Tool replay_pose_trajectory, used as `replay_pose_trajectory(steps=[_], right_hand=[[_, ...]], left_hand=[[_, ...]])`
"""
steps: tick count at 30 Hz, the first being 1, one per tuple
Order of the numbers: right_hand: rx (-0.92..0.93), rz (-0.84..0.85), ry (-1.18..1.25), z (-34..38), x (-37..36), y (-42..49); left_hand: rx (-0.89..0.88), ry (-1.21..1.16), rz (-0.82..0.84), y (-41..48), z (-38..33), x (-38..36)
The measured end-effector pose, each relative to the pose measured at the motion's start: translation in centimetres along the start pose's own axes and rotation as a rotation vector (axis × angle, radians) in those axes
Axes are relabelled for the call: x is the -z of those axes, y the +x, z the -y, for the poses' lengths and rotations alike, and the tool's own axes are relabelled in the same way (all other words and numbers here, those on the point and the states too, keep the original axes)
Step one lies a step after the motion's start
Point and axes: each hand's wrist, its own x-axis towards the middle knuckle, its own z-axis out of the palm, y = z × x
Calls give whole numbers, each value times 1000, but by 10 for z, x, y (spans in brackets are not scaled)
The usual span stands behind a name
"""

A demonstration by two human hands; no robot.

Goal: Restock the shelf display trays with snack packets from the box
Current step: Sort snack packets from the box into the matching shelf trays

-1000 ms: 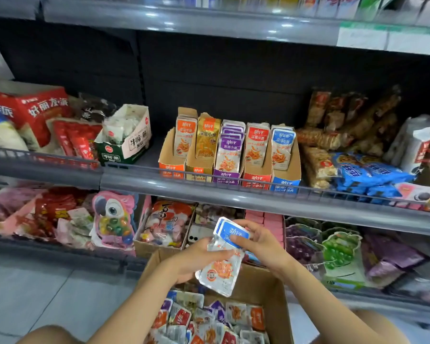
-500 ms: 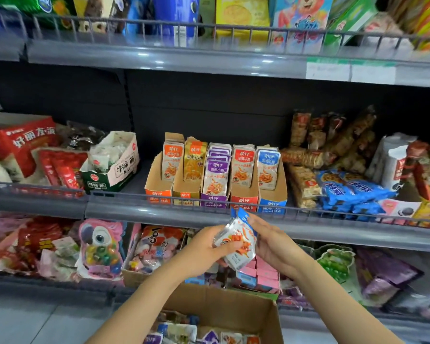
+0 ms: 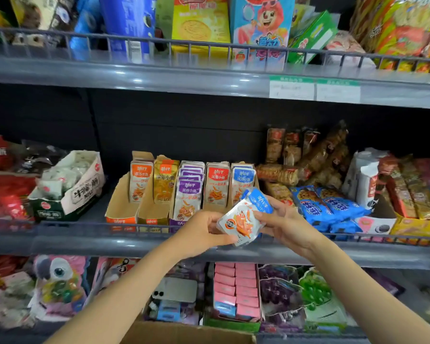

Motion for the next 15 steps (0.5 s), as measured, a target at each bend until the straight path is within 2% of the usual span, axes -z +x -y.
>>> replay_pose_trajectory(steps=[4, 7, 9, 11, 13, 15], right_hand=[[10, -47, 32, 11, 20, 16], [91, -142, -72, 30, 35, 30], [161, -235, -195, 43, 46, 44], [203, -313, -295, 52, 57, 62], [228, -316, -349, 54, 64, 82], [228, -316, -440, 50, 66, 100]], left_hand=[[-12, 36, 1, 32, -8, 1], [-35, 42, -27, 56, -11, 2], [-2, 66, -121, 73, -9, 6], [84, 188, -208, 89, -1, 11], [162, 353, -167, 100, 7, 12], [216, 408, -90, 107, 15, 10]])
